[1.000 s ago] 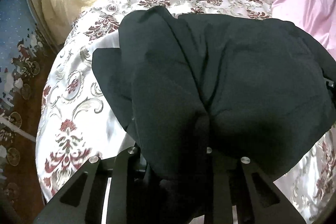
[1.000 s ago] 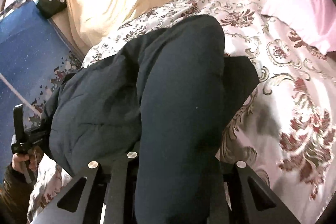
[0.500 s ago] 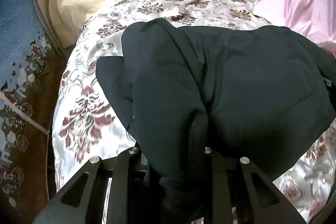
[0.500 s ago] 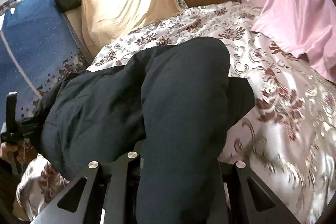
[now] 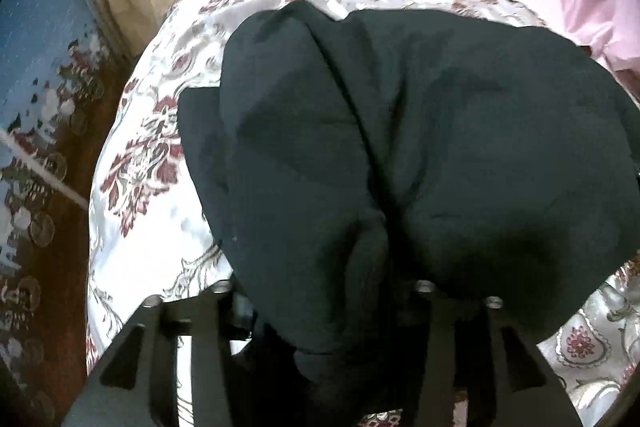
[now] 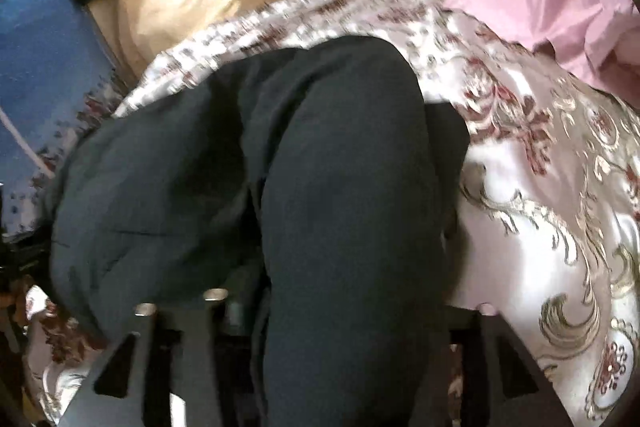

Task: Fold large clothes
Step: 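Open both grippers and pull them back from the folded jacket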

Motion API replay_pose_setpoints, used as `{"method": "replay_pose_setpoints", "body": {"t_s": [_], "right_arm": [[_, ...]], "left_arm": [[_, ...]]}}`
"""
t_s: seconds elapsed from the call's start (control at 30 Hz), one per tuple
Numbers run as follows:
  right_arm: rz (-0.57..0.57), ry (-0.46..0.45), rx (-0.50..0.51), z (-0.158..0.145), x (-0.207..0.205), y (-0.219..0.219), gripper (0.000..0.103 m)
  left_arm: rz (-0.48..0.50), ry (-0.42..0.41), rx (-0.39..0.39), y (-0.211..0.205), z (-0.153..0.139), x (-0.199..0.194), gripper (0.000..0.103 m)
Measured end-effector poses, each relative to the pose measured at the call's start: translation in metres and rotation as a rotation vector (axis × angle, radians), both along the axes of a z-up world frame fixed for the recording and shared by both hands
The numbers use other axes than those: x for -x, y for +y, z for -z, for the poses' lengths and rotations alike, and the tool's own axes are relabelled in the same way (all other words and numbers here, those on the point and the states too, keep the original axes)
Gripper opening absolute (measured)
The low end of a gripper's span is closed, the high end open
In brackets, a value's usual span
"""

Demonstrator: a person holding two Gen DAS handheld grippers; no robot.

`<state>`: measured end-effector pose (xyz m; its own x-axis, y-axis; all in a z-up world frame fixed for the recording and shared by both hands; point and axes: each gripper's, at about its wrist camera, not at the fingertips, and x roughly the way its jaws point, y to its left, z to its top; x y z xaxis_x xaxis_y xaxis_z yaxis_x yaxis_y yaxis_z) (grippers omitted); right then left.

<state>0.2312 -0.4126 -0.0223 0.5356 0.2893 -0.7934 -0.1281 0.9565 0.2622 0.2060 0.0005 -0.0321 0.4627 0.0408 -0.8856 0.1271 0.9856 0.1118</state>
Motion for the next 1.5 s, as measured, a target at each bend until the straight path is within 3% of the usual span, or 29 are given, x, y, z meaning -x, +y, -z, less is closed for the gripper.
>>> {"method": "replay_pose_setpoints", "body": {"t_s": [0.07,0.13,0.2,0.33,0.5,0.67,0.87,1.5], "right_arm": [[0.018,0.027,0.017,0.006,0.002,-0.001,0.081],[0.046,0.033,0.046,0.009,0.01,0.0,0.09],[0.066,0.035,0.073,0.008,0.017,0.0,0.095],[0.108,0.005,0.136,-0.004,0.042,0.003,0.103],[0.141,-0.071,0.194,-0.026,0.078,0.019,0.103],[0.143,-0.155,0.194,-0.047,0.119,0.039,0.103],[0.148,-0.254,0.179,-0.064,0.163,0.058,0.103],[0.089,-0.412,0.054,-0.055,0.24,0.091,0.103]], "left_arm": [[-0.04,-0.004,-0.005,0.005,0.002,0.003,0.062],[-0.073,-0.015,0.003,0.009,-0.001,0.009,0.065],[-0.109,-0.022,-0.007,0.01,-0.005,0.017,0.075],[-0.125,-0.08,-0.046,0.001,-0.021,0.043,0.078],[-0.125,-0.153,-0.039,-0.016,-0.041,0.083,0.081],[-0.109,-0.243,-0.005,-0.031,-0.054,0.124,0.089],[-0.112,-0.296,0.047,-0.037,-0.06,0.155,0.091],[-0.015,-0.467,0.048,-0.059,-0.059,0.23,0.091]]}}
